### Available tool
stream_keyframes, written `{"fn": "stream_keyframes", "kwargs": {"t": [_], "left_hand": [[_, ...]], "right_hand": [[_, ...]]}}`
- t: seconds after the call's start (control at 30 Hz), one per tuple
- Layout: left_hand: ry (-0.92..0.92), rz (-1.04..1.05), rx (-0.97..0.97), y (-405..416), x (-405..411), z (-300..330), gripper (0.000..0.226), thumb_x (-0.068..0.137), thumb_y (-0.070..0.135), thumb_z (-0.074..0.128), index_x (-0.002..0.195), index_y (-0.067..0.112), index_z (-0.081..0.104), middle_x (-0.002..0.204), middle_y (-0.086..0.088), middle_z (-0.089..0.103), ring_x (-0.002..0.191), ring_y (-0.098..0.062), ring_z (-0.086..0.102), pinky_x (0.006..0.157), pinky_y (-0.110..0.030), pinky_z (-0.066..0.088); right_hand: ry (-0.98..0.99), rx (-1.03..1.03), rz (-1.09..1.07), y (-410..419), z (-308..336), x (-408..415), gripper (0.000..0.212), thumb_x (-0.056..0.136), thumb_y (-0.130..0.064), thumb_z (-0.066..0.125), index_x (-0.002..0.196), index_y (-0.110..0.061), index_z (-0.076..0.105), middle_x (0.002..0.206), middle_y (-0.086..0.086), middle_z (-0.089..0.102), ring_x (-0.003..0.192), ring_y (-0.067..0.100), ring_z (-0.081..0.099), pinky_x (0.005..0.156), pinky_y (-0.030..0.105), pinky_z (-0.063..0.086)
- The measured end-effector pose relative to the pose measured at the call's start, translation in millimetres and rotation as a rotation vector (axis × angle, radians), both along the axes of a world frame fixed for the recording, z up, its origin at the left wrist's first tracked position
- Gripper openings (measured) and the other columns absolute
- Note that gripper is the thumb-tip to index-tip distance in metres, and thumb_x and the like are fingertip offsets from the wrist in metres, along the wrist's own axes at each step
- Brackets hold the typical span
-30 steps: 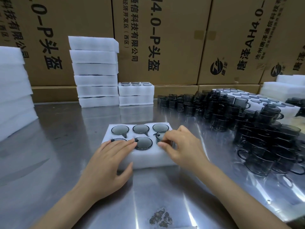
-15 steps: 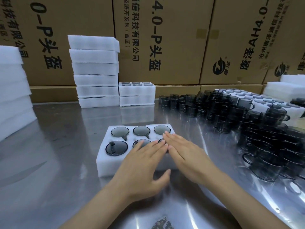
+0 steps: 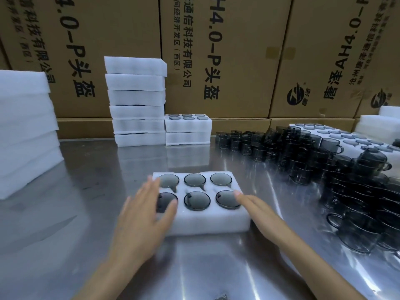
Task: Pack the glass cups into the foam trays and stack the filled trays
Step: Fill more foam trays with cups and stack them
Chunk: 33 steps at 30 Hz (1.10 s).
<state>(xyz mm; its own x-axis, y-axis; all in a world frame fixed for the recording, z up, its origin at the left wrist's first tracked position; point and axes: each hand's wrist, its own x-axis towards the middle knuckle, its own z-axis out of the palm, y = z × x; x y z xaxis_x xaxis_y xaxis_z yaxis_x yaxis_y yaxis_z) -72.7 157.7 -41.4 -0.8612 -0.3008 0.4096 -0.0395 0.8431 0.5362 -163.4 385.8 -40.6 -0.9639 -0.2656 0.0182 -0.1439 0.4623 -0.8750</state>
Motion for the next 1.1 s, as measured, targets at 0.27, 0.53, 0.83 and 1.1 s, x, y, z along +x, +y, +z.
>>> {"fn": "stream_keyframes", "kwargs": {"t": [0.27, 0.53, 0.83, 1.1], "left_hand": [[-0.038, -0.061, 0.976, -9.0, -22.7, 0.8, 0.012, 0.091, 0.026, 0.059, 0.089, 0.026, 0.07, 0.081, 0.019, 0.073, 0.079, 0.003, 0.067, 0.064, -0.016, 0.048], [0.189, -0.158, 1.331, 0.5, -75.9, 26.0, 0.026, 0.088, 0.014, 0.056, 0.108, 0.028, 0.066, 0.102, 0.003, 0.073, 0.091, -0.016, 0.069, 0.078, -0.036, 0.051], [0.208, -0.203, 1.022, -10.7, -156.5, 25.5, 0.066, 0.09, 0.051, 0.044, 0.148, 0.031, 0.022, 0.155, 0.013, 0.024, 0.141, -0.006, 0.024, 0.118, -0.038, 0.019], [-0.181, -0.046, -0.174, -35.0, -186.6, -44.5, 0.073, 0.089, 0.063, 0.034, 0.151, 0.027, 0.02, 0.159, -0.013, 0.006, 0.146, -0.016, 0.012, 0.117, -0.031, 0.011]], "right_hand": [[-0.279, -0.502, 0.177, -2.1, 6.2, -3.1, 0.047, 0.072, -0.063, 0.068, 0.109, -0.033, 0.068, 0.111, -0.013, 0.069, 0.103, 0.003, 0.064, 0.089, 0.029, 0.048], [-0.526, -1.263, 0.134, -46.1, 18.5, -36.6, 0.057, 0.074, -0.035, 0.065, 0.128, -0.016, 0.055, 0.12, 0.008, 0.066, 0.108, 0.023, 0.064, 0.088, 0.038, 0.055], [-0.634, -1.112, -0.04, -116.3, 31.7, -118.3, 0.037, 0.082, -0.028, 0.064, 0.116, -0.013, 0.061, 0.101, 0.009, 0.073, 0.093, 0.021, 0.07, 0.067, 0.03, 0.054], [-0.523, -1.162, -0.085, -163.7, 73.0, -245.5, 0.03, 0.08, -0.029, 0.071, 0.103, -0.015, 0.057, 0.104, 0.009, 0.068, 0.092, 0.021, 0.065, 0.066, 0.031, 0.052]]}}
